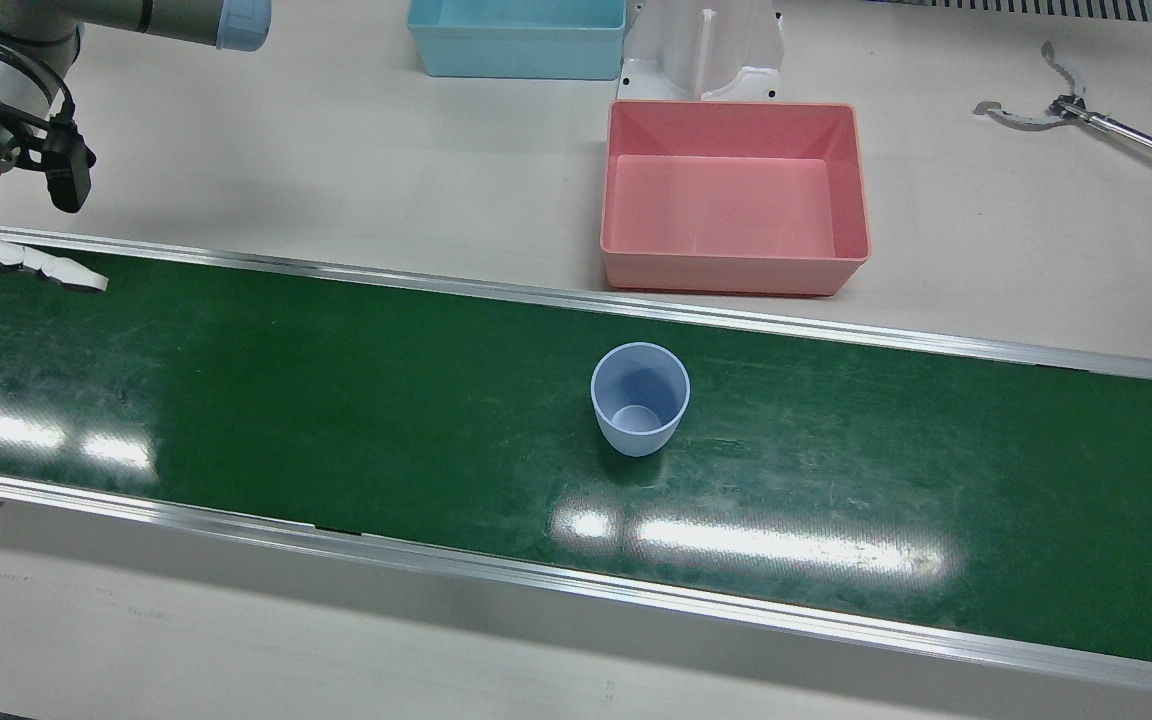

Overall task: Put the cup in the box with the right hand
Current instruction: 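Raise the right hand over the conveyor, fingers open toward the cup, then move the open right hand along the conveyor toward the blue cup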

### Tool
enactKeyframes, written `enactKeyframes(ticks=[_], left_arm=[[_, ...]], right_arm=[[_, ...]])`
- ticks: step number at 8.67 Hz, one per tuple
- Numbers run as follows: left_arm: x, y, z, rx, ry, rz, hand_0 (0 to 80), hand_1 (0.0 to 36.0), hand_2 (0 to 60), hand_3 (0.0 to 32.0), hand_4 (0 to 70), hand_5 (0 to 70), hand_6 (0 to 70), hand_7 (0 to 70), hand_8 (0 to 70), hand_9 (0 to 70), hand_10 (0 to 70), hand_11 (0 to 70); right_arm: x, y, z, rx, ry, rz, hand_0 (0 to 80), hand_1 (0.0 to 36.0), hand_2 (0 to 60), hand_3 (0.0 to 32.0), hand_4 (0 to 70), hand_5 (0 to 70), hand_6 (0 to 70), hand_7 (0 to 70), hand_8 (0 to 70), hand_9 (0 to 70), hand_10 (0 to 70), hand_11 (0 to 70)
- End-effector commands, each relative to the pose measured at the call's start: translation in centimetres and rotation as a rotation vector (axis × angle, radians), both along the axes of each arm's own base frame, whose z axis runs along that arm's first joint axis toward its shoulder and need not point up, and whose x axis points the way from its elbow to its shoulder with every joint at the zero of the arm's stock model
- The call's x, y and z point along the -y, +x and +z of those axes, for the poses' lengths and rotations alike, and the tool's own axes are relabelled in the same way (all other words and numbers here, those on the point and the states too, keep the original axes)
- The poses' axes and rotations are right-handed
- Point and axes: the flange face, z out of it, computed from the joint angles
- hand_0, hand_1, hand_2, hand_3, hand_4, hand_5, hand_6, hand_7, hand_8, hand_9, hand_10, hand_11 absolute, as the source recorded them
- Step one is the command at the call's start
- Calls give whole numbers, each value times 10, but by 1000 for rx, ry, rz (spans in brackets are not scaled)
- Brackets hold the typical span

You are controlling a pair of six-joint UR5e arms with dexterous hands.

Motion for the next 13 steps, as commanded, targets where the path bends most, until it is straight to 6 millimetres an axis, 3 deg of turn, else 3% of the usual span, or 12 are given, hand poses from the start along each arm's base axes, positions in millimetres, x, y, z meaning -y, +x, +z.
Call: enactKeyframes(ticks=[1,5,7,8,9,10,12,13], left_arm=[[0,0,0,1,0,0,0,0,0,0,0,0,0,0,0,0,0,0],[0,0,0,0,0,0,0,0,0,0,0,0,0,0,0,0,0,0],[0,0,0,0,0,0,0,0,0,0,0,0,0,0,0,0,0,0],[0,0,0,0,0,0,0,0,0,0,0,0,0,0,0,0,0,0],[0,0,0,0,0,0,0,0,0,0,0,0,0,0,0,0,0,0],[0,0,0,1,0,0,0,0,0,0,0,0,0,0,0,0,0,0],[0,0,0,0,0,0,0,0,0,0,0,0,0,0,0,0,0,0],[0,0,0,0,0,0,0,0,0,0,0,0,0,0,0,0,0,0]], right_arm=[[6,-9,7,68,21,-12,500,124,101,0,283,49,34,80,23,23,36,67],[-10,-84,0,259,3,-175,502,125,106,0,293,47,33,107,18,23,25,51],[-22,-139,-28,297,31,-158,496,118,94,0,277,47,31,80,19,18,32,59],[-23,-153,-45,233,59,-139,498,124,106,0,276,47,30,90,13,12,29,57],[-20,-161,-60,139,92,-120,500,134,128,0,260,47,25,94,4,4,17,41],[-19,-162,-63,92,98,-109,500,140,142,28,223,47,15,68,0,0,6,25],[-21,-160,-46,39,66,-107,500,143,169,0,262,46,23,92,1,4,6,25],[-23,-158,-40,31,57,-108,500,144,163,4,251,47,20,87,0,3,4,22]])
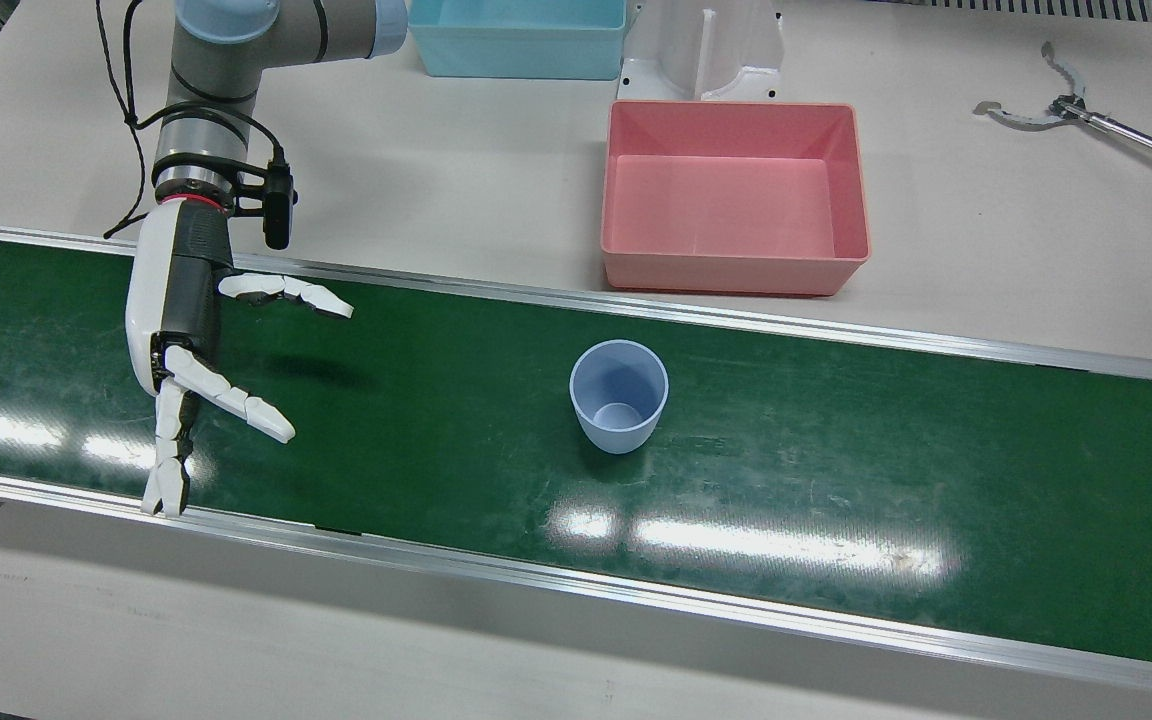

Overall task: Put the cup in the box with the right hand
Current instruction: 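Move the open right hand along the conveyor toward the blue cup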

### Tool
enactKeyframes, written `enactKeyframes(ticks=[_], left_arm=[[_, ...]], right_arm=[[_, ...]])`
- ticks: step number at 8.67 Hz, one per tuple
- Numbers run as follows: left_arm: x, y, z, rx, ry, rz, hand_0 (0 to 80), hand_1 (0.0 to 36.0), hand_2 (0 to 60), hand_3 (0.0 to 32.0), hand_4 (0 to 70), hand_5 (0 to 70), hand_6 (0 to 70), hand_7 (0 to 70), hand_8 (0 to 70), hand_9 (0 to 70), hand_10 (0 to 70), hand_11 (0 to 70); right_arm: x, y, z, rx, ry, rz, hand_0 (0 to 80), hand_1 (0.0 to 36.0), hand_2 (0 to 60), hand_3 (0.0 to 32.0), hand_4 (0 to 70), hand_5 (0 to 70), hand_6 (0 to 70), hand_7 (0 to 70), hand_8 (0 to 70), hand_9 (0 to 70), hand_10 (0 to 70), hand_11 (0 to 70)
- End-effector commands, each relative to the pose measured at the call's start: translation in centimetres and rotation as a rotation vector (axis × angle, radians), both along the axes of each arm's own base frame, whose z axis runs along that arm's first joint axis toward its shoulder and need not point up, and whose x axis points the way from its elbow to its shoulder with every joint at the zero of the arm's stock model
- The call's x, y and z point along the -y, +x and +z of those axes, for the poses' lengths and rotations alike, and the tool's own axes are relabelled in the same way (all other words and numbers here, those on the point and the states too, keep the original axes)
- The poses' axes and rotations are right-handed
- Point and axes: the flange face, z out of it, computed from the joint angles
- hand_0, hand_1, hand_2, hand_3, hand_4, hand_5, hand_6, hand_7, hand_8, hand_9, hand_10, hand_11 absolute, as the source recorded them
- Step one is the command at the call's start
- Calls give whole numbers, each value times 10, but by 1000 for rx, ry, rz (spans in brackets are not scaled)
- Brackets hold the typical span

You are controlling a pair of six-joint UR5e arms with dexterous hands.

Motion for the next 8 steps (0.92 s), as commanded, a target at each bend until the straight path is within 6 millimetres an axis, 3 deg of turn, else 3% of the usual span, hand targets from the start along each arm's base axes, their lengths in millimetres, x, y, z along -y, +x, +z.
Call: enactKeyframes(ticks=[1,2,3,5,6,8], left_arm=[[0,0,0,1,0,0,0,0,0,0,0,0,0,0,0,0,0,0],[0,0,0,-1,0,0,0,0,0,0,0,0,0,0,0,0,0,0],[0,0,0,1,0,0,0,0,0,0,0,0,0,0,0,0,0,0],[0,0,0,1,0,0,0,0,0,0,0,0,0,0,0,0,0,0],[0,0,0,-1,0,0,0,0,0,0,0,0,0,0,0,0,0,0],[0,0,0,-1,0,0,0,0,0,0,0,0,0,0,0,0,0,0]], right_arm=[[-5,4,19,-58,-27,2,500,143,163,12,247,46,19,86,0,3,3,20],[-3,10,19,-58,-26,2,494,133,148,42,218,45,13,66,0,0,3,21],[-3,15,19,-60,-23,-11,487,109,86,76,221,40,9,67,1,0,7,24],[0,27,25,-76,-23,-22,482,96,60,78,234,35,10,77,0,1,1,14],[-1,30,28,-80,-27,-20,482,47,0,140,215,27,0,73,0,0,0,0],[0,29,25,-76,-23,-20,512,70,0,146,192,39,0,55,1,0,0,4]])
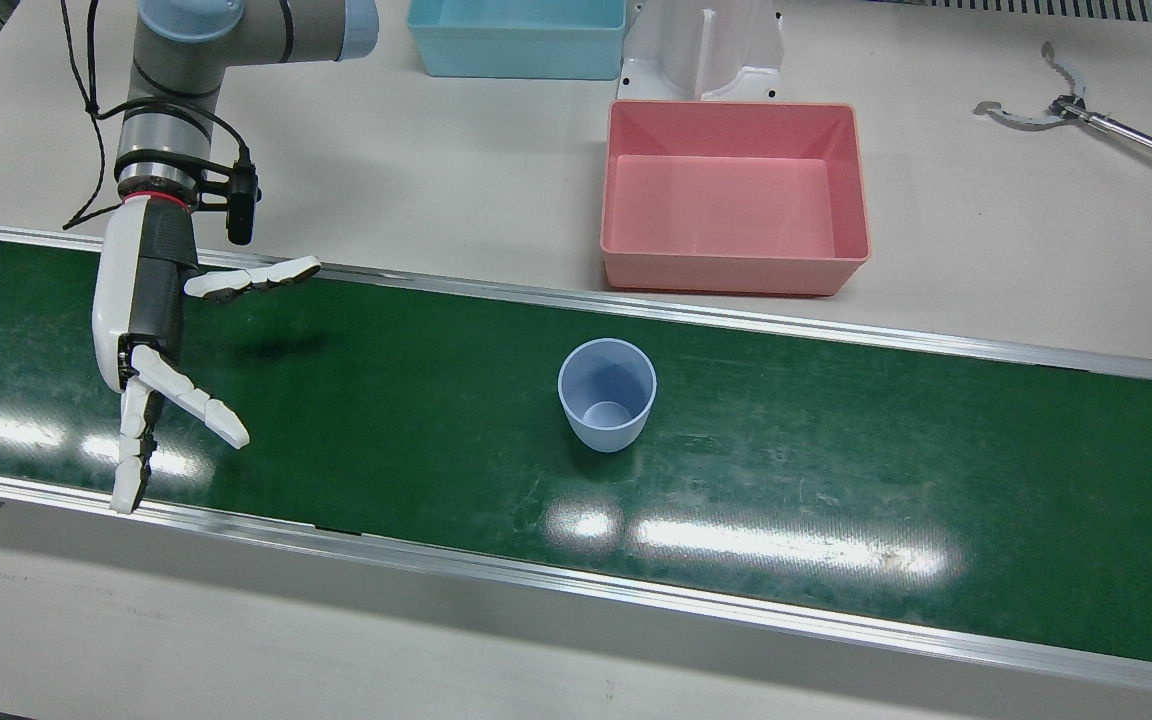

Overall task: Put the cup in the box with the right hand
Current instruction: 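Move the open right hand along the conveyor toward the blue cup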

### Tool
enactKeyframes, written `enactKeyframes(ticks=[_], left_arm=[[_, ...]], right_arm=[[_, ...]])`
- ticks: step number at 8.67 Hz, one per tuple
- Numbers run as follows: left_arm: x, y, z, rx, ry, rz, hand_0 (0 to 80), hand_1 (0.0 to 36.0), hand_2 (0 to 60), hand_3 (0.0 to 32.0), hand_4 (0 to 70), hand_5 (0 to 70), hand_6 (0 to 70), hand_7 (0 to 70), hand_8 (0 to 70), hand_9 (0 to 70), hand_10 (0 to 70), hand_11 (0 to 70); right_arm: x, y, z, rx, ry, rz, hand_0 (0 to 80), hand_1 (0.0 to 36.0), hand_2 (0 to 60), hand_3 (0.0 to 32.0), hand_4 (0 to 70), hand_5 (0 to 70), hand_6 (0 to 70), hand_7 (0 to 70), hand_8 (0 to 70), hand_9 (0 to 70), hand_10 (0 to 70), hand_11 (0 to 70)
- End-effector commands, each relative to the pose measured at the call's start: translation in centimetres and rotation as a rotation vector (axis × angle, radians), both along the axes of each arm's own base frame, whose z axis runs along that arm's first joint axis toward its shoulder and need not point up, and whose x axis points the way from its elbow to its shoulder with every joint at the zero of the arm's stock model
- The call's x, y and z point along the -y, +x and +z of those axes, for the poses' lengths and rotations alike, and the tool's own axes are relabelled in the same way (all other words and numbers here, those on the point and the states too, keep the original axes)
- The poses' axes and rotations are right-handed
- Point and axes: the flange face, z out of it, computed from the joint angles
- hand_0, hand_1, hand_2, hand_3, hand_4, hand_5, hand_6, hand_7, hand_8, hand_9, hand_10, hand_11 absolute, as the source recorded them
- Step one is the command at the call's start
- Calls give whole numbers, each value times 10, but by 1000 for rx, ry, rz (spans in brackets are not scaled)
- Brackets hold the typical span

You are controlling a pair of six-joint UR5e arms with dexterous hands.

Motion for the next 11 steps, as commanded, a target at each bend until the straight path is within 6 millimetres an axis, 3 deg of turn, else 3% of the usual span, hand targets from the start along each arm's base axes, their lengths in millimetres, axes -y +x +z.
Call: enactKeyframes(ticks=[1,4,5,6,9,11], left_arm=[[0,0,0,1,0,0,0,0,0,0,0,0,0,0,0,0,0,0],[0,0,0,0,0,0,0,0,0,0,0,0,0,0,0,0,0,0],[0,0,0,1,0,0,0,0,0,0,0,0,0,0,0,0,0,0],[0,0,0,0,0,0,0,0,0,0,0,0,0,0,0,0,0,0],[0,0,0,0,0,0,0,0,0,0,0,0,0,0,0,0,0,0],[0,0,0,0,0,0,0,0,0,0,0,0,0,0,0,0,0,0]], right_arm=[[1,1,-3,3,5,0,524,79,0,136,190,43,0,48,2,0,0,7],[7,-3,-17,19,24,12,535,92,0,116,207,46,5,65,3,0,0,15],[9,-9,-22,22,31,10,533,94,0,40,254,45,18,94,6,6,10,30],[8,-23,-29,22,40,-7,532,95,0,0,298,45,34,123,7,16,24,49],[0,-57,-43,41,49,-10,535,98,0,0,322,45,41,151,4,21,32,60],[9,-93,-54,49,43,-14,530,93,0,0,343,43,45,176,4,26,34,62]])
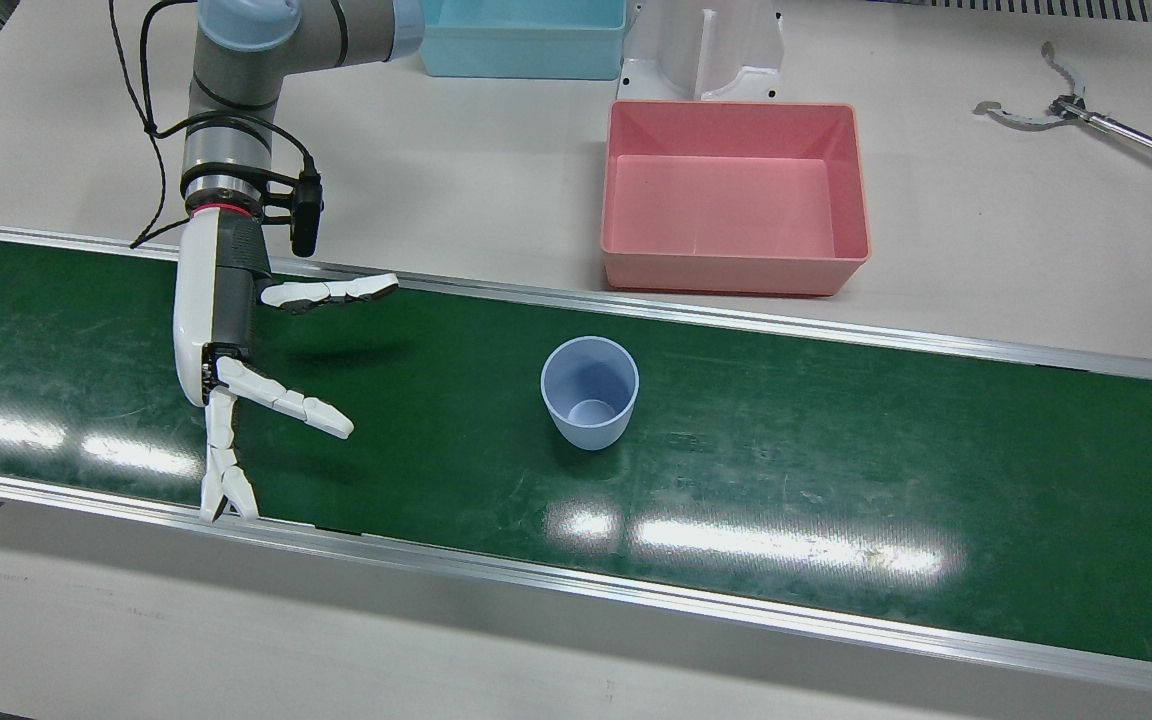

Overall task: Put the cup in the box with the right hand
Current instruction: 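Move the open right hand along the conveyor toward the blue cup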

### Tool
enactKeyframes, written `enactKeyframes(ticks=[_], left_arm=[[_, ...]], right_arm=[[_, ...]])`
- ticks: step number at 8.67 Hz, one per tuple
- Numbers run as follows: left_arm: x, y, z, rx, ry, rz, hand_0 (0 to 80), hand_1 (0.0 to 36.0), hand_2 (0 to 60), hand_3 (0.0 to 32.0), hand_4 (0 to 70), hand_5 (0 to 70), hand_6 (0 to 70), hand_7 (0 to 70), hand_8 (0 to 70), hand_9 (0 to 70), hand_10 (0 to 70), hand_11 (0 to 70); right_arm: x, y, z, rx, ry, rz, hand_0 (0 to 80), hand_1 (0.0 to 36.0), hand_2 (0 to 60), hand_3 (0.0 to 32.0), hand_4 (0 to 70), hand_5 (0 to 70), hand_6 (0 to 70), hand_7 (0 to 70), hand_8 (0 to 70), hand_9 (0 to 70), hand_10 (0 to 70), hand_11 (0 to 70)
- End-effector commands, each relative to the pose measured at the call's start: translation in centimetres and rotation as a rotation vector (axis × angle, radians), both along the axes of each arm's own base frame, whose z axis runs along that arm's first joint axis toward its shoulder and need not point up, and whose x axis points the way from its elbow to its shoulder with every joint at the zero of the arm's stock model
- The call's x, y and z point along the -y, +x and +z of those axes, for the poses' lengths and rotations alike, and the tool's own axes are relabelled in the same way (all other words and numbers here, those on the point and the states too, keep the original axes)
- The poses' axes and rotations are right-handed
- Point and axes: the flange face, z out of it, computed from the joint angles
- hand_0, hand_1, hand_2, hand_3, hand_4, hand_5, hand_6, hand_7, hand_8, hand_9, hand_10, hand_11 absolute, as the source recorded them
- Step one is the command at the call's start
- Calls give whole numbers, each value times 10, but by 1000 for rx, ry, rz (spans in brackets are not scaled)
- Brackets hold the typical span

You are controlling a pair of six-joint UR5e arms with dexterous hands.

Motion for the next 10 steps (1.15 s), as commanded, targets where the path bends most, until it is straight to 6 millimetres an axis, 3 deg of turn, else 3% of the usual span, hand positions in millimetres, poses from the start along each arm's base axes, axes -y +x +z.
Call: enactKeyframes(ticks=[1,3,4,6,10], left_arm=[[0,0,0,1,0,0,0,0,0,0,0,0,0,0,0,0,0,0],[0,0,0,0,0,0,0,0,0,0,0,0,0,0,0,0,0,0],[0,0,0,1,0,0,0,0,0,0,0,0,0,0,0,0,0,0],[0,0,0,0,0,0,0,0,0,0,0,0,0,0,0,0,0,0],[0,0,0,0,0,0,0,0,0,0,0,0,0,0,0,0,0,0]], right_arm=[[13,-43,-21,13,3,2,530,92,0,0,340,42,44,178,4,26,34,63],[23,-52,-31,8,4,46,529,91,0,0,328,42,39,177,3,24,32,60],[32,-71,-45,16,10,37,533,94,0,0,333,42,40,185,0,23,30,58],[23,-98,-59,30,19,5,528,89,0,0,352,40,44,201,3,31,33,61],[9,-110,-62,42,21,-16,532,91,0,0,335,42,41,184,4,27,29,56]])
